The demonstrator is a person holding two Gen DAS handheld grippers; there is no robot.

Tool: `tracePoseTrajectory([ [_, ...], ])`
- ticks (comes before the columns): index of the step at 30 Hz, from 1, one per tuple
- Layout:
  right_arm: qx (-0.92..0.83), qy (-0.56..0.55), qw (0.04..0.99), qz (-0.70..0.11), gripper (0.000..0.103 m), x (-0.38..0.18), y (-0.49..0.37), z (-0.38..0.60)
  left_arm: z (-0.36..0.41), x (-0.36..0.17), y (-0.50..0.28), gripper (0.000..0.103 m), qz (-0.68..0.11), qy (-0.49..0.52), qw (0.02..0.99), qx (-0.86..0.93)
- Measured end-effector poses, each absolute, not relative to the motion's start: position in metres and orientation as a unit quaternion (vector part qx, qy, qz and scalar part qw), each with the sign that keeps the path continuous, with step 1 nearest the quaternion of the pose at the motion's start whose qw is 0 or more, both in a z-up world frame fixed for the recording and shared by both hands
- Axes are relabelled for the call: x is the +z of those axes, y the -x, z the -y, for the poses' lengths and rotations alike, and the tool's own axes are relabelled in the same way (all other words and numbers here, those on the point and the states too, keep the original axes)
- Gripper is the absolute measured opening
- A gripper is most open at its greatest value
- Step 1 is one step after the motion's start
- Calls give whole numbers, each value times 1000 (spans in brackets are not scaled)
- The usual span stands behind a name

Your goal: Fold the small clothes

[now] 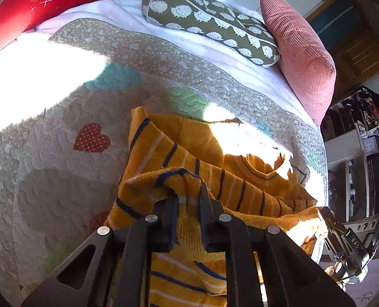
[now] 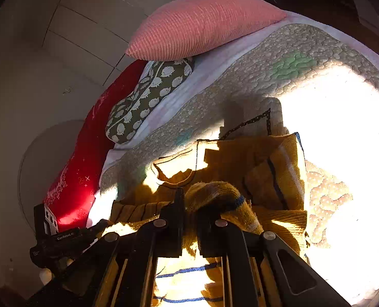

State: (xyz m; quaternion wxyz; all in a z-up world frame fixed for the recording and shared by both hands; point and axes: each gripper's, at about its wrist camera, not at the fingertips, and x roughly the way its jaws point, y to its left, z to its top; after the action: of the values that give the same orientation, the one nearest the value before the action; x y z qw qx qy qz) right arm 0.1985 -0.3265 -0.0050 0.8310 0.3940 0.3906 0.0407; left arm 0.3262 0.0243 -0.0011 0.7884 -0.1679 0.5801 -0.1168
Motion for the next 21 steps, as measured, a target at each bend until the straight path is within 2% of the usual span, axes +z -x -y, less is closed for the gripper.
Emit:
tracePoseTrajectory([
  [10, -8, -409, 815, -411, 9, -34, -246, 343, -36, -21, -366, 23, -583, 210, 777, -107],
  [14, -16, -376, 823, -426, 11, -27, -249, 344, -55, -5, -366, 41, -555, 222, 795, -103],
  [15, -16, -368, 826, -427, 15, -24, -248, 344, -61, 1, -365, 45, -548, 227, 799, -99],
  [17, -28, -351, 834, -425, 26, -14, -247, 343, -74, 9, -360, 45, -540, 233, 803, -94],
  [19, -38, -333, 843, -421, 45, -4, -245, 344, -87, 18, -350, 45, -534, 234, 808, -90],
  [21, -59, -315, 851, -415, 46, 9, -241, 346, -99, 28, -333, 45, -526, 222, 817, -79],
])
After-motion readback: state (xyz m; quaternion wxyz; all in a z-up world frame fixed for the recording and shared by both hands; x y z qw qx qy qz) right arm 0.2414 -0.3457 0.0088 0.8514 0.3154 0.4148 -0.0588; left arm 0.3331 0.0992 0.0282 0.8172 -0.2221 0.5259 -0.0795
